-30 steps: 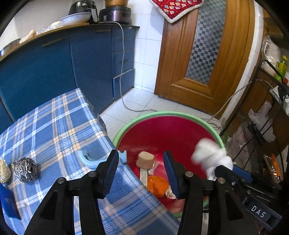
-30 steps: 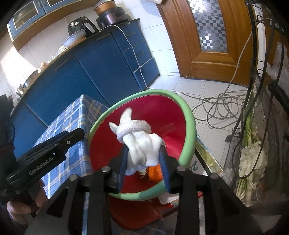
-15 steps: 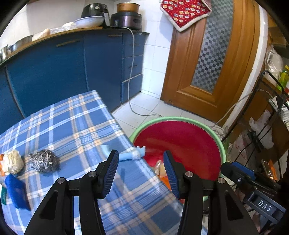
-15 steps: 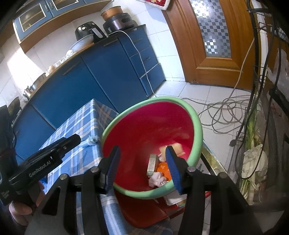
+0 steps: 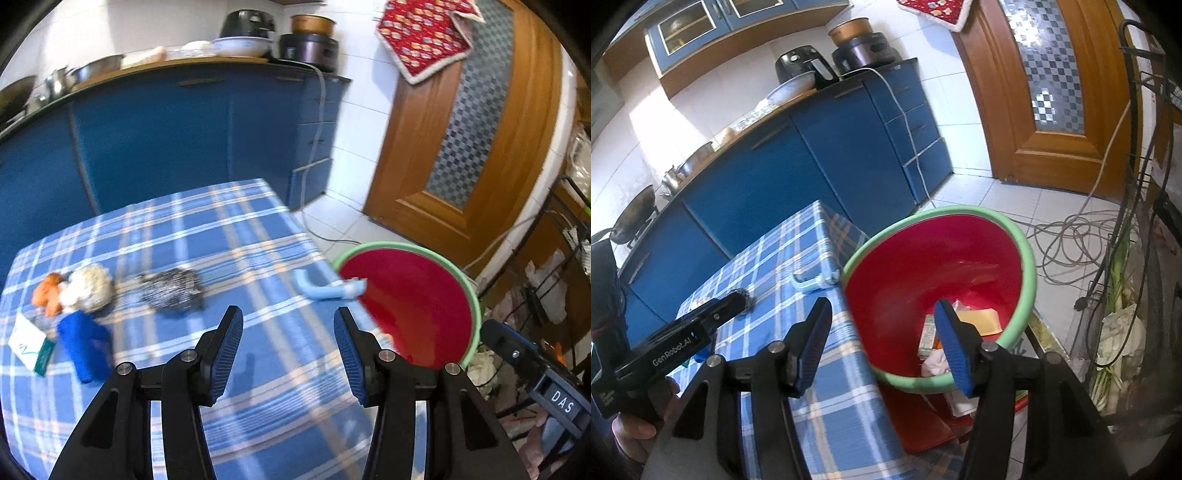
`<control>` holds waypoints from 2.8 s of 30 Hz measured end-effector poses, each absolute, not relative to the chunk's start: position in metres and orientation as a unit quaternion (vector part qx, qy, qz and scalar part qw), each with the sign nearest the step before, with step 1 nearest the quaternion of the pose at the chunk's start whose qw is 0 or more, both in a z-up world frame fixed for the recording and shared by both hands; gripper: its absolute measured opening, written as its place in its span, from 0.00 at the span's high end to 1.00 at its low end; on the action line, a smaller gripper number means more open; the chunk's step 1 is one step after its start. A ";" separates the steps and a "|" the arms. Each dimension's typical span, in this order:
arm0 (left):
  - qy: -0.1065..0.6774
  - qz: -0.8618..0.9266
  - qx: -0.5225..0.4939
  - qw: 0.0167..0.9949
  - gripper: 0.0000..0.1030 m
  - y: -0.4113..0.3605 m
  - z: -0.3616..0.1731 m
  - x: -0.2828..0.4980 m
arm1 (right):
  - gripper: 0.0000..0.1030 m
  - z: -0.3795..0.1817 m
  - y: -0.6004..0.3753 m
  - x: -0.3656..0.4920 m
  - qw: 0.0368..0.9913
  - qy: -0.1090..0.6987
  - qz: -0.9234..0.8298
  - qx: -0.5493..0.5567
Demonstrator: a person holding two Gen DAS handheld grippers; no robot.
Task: Collect trash
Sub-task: 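Move both tools back over the table toward the blue cloth and steel wool, then grasp the blue cloth with the left tool while the right tool grasps the steel wool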
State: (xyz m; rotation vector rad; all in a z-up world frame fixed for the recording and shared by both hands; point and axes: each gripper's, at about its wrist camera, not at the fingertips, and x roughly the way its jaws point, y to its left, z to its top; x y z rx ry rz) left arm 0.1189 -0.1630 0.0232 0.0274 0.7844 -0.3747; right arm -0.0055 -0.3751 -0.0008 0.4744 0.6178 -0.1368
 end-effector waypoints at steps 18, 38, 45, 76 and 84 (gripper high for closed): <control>0.388 -0.042 -0.049 0.919 0.49 -0.044 0.010 0.130 | 0.35 0.000 -0.327 0.018 0.923 0.325 -0.023 0.202; 0.432 -0.005 -0.091 0.897 0.48 -0.001 -0.035 0.163 | 0.30 0.004 -0.261 0.078 0.924 0.355 0.031 0.138; 0.428 -0.020 -0.097 0.898 0.54 0.002 -0.042 0.166 | 0.30 -0.002 -0.229 0.109 0.918 0.375 0.056 0.119; 0.409 -0.039 -0.093 0.907 0.65 0.002 -0.047 0.164 | 0.74 -0.033 -0.159 0.185 0.905 0.408 0.108 0.047; 0.401 -0.051 -0.097 0.910 0.81 0.000 -0.037 0.153 | 0.88 -0.020 -0.170 0.161 0.909 0.396 0.117 0.061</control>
